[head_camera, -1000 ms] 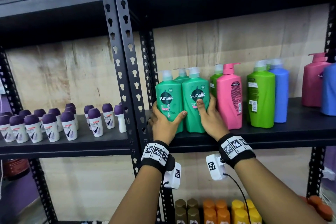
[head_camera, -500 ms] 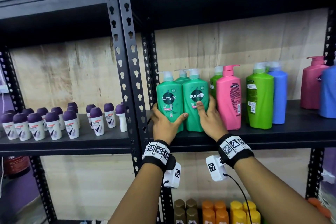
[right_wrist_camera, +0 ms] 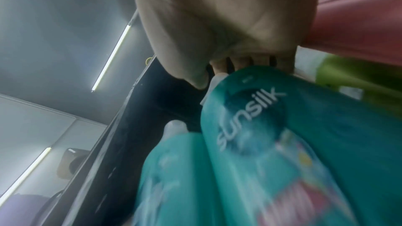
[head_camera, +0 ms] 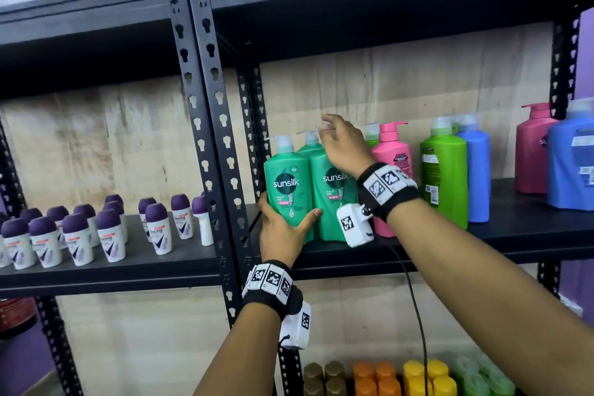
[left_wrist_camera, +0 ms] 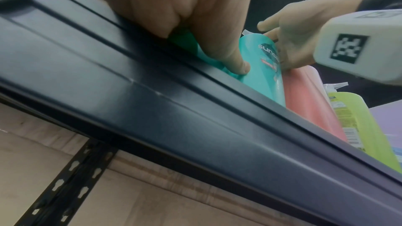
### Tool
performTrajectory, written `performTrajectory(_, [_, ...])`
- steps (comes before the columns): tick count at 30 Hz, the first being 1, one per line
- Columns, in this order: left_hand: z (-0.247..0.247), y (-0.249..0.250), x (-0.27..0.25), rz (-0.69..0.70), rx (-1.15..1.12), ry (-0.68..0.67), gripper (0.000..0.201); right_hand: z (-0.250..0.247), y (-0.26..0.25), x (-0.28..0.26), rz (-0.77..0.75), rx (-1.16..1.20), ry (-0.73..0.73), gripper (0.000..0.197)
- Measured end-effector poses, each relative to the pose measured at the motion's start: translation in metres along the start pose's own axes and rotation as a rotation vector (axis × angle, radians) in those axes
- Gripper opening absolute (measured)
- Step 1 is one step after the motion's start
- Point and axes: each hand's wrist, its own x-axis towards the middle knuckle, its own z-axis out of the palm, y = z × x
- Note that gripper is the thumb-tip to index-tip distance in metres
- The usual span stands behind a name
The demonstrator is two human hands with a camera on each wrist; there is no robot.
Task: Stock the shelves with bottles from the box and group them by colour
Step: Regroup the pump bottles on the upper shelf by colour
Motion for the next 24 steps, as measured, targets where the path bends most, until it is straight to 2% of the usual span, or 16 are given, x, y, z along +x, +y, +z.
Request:
performTrajectory(3, [0.0, -0.001, 0.0, -0.003, 0.003, -0.011, 0.114, -0.003, 0.001, 0.011, -0.002, 0.04, -0.144, 0.029])
performTrajectory(9, [0.002, -0.002, 0.001, 0.003, 0.009, -0.006, 0.113, -0.003, 0.007, 0.008, -0.041, 0.153, -0.132, 0.024])
performTrajectory(24, [0.002, -0.001, -0.002, -0.011, 0.016, 0.0, 0.114, 0.0, 0.007, 0.009, -0.01, 0.154, -0.104, 0.021])
